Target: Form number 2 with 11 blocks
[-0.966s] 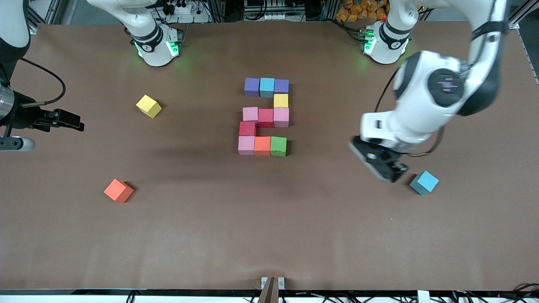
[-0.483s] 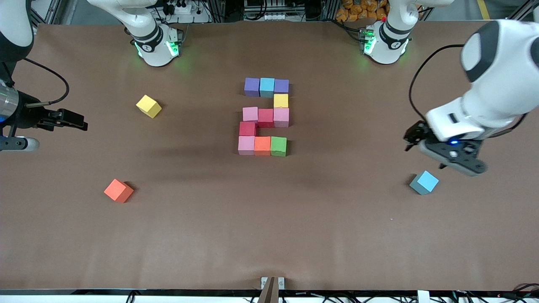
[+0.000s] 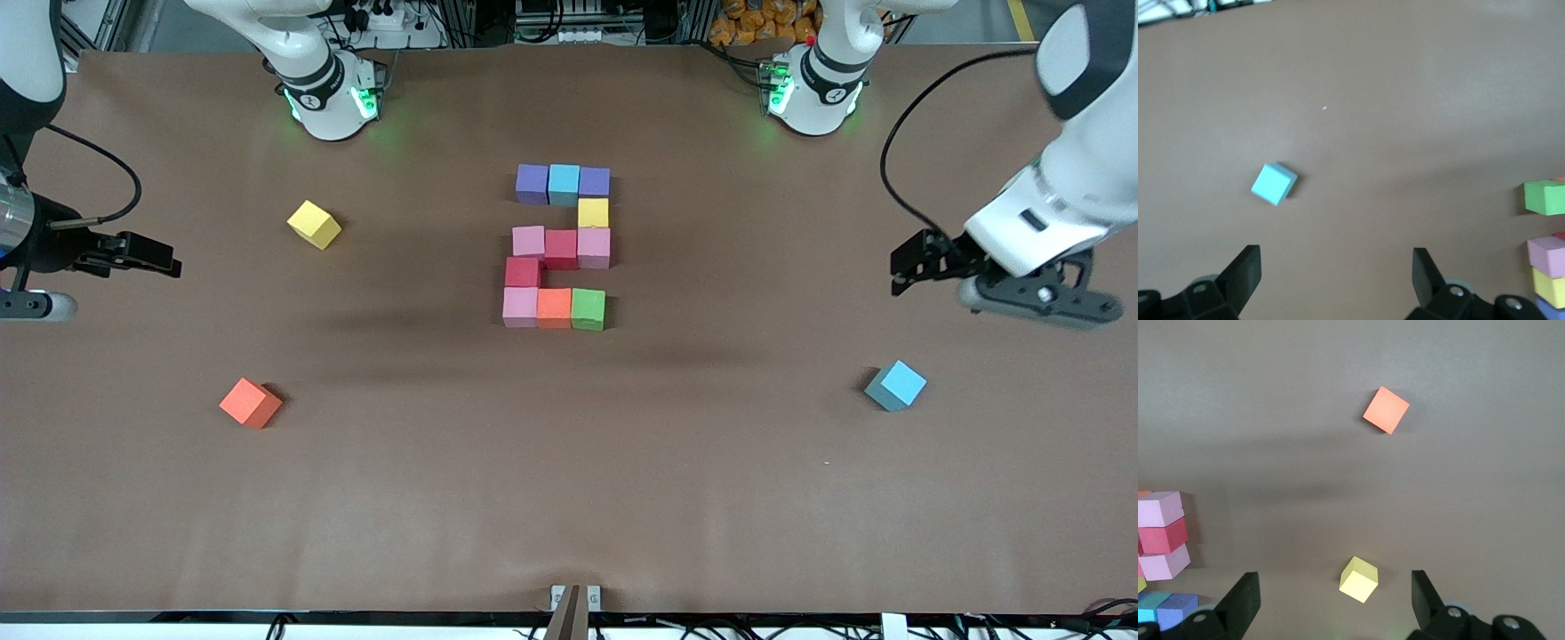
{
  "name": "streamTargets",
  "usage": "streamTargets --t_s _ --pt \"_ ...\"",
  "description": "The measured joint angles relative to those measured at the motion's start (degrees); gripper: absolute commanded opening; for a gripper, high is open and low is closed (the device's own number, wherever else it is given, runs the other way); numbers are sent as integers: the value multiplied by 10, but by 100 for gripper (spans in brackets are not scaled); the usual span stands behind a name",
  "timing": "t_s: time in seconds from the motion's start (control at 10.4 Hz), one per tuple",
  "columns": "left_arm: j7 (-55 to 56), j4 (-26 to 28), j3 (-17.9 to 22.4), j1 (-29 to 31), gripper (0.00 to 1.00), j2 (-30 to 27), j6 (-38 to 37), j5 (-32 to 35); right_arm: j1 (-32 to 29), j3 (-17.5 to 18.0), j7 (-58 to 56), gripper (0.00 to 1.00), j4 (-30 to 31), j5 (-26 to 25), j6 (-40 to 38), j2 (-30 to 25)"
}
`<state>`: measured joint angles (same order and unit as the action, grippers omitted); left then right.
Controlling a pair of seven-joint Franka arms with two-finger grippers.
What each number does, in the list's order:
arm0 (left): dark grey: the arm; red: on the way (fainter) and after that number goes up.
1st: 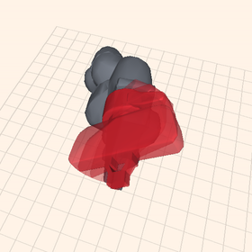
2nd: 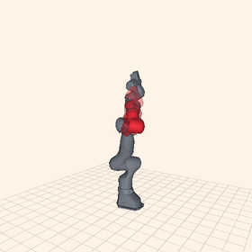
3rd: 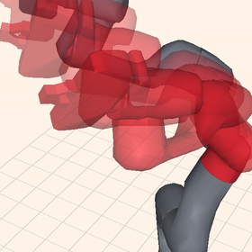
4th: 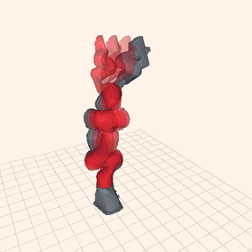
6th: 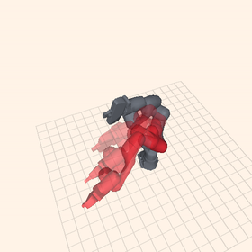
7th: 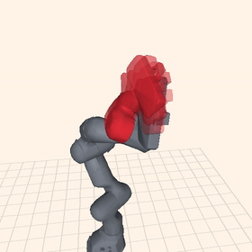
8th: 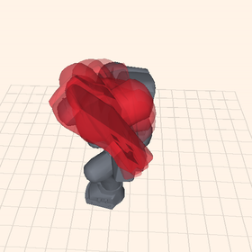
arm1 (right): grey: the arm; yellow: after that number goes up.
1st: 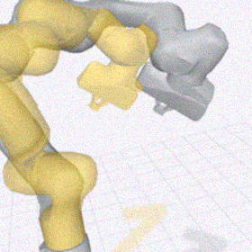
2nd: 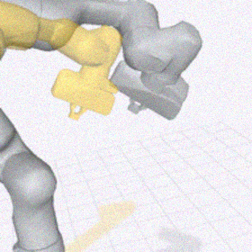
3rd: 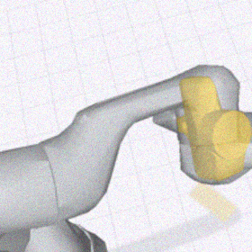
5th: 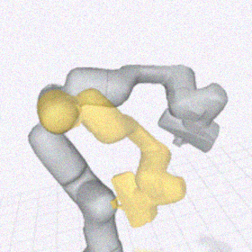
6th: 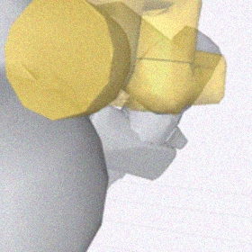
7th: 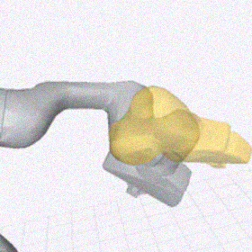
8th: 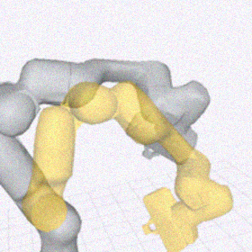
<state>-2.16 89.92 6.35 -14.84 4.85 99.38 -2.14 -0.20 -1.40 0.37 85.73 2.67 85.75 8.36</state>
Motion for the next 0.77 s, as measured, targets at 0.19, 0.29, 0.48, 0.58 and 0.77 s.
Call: streamTargets --t_s 0.19,0.29,0.48,0.58,0.77 --pt "47 0 5 2 100 -16 -32 0 0 1 0 100 -8 -2 2 0" --pt "72 0 10 2 100 -20 -49 0 0 1 0 100 -22 -3 2 -1" --pt "107 0 20 2 100 -31 -78 2 -1 1 0 100 -48 -3 -7 -4" --pt "119 -1 23 4 100 -36 -81 8 -1 1 0 100 -53 -4 -10 -4" --pt "128 -16 25 17 100 -39 -84 18 -3 1 0 100 -53 -4 -10 -4"
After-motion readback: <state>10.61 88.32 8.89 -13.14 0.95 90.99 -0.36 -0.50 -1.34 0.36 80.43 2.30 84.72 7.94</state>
